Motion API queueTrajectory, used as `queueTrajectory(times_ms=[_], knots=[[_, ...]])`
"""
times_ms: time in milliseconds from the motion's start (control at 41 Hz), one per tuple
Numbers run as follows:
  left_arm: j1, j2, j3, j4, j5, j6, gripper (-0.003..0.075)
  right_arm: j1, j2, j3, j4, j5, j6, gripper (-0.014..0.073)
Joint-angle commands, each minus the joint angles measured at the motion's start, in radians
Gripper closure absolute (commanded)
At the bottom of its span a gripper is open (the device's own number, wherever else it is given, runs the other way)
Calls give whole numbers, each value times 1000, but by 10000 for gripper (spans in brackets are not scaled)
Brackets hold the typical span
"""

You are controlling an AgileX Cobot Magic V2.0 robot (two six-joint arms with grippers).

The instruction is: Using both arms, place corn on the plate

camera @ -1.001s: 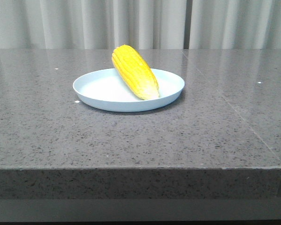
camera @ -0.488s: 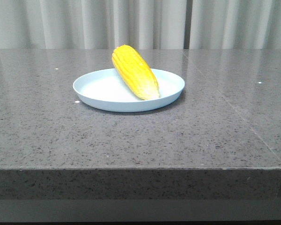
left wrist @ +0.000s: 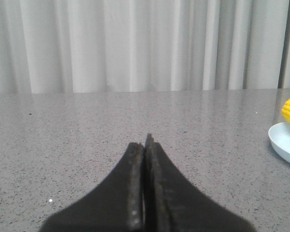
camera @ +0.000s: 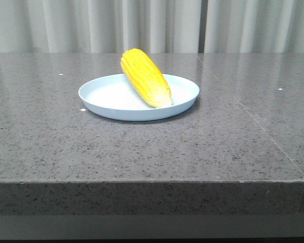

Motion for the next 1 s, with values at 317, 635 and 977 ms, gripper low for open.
queueTrajectory(times_ms=[317,635,977], knots=[[-5,-15,23,0,-87,-9,741,-16,-17,37,13,-174,-3,660],[-5,-15,23,0,-87,-9,741,-19,-17,38,-63,-194,162,660],[-5,-15,23,0,-87,-9,741,-19,-17,38,-69,-194,162,660]])
